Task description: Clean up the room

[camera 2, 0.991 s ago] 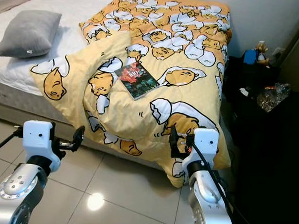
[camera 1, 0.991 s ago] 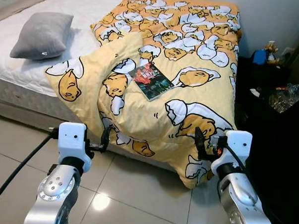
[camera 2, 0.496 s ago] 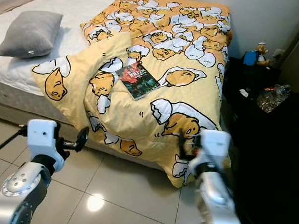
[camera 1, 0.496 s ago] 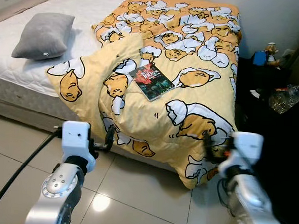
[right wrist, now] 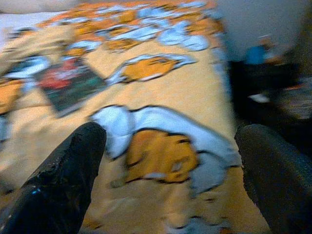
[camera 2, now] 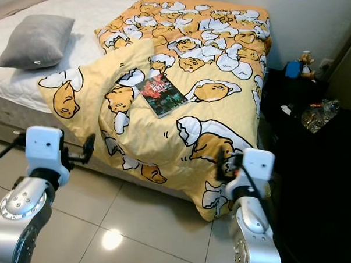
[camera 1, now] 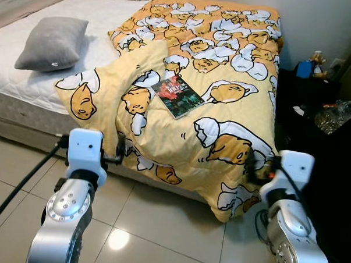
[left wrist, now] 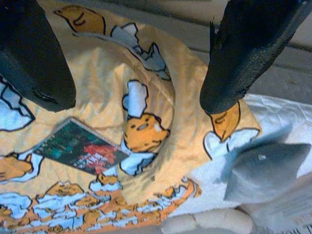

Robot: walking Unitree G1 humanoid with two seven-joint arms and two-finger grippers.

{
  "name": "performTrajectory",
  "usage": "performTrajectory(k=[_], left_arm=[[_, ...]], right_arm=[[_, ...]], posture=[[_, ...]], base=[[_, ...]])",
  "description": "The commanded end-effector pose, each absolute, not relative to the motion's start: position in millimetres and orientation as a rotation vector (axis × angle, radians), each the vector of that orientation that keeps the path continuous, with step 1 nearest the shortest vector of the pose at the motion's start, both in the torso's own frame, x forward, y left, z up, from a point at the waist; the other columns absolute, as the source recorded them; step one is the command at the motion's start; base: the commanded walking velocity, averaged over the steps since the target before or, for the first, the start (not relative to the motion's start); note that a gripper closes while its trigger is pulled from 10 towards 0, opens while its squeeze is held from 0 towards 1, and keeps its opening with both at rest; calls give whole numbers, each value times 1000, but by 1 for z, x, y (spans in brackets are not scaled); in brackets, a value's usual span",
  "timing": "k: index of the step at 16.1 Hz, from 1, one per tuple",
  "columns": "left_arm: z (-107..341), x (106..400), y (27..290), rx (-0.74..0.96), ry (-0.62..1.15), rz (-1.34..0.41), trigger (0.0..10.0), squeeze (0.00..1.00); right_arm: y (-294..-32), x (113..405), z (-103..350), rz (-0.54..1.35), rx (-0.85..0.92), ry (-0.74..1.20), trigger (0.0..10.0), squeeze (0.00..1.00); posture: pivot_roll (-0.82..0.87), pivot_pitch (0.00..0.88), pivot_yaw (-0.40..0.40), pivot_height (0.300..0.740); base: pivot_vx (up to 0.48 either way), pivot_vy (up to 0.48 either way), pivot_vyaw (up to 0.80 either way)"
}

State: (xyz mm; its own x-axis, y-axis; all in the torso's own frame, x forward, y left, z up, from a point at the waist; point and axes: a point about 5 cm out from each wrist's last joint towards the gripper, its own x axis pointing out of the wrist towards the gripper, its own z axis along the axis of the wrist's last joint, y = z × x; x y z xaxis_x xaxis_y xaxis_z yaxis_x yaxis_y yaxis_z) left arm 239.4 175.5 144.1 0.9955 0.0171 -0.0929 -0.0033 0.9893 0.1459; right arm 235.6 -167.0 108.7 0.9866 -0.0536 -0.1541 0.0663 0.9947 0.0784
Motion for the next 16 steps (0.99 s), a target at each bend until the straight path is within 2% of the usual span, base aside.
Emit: performTrajectory(k=[1,2,3,6,12,16], left_arm=[[144,242,173,155,120,-30,10000,478],[143,242,173,136,125,-26,10000,475],[143,242,173,132,129,-19,10000,0],[141,242,170,110,134,-33,10000,0],[138,240,171,84,172,-44,10000,8],[139,240,172,72,179,-44,10000,106]], right_arm=[[-160,234,112,8,156,157,10000,0],[-157,235,113,30,137,159,10000,0],[-155,236,113,38,135,155,10000,0],[-157,239,114,6,81,151,10000,0],[-156,242,113,7,58,169,10000,0],[-155,243,109,9,77,205,10000,0]], posture=[[-53,0,48,740],[-55,0,50,740],[-56,0,50,740],[-59,0,53,740],[-60,0,55,740],[-53,0,54,740]], base=[[0,0,0],[0,0,0],[0,0,0],[0,0,0],[282,0,0],[353,0,0]])
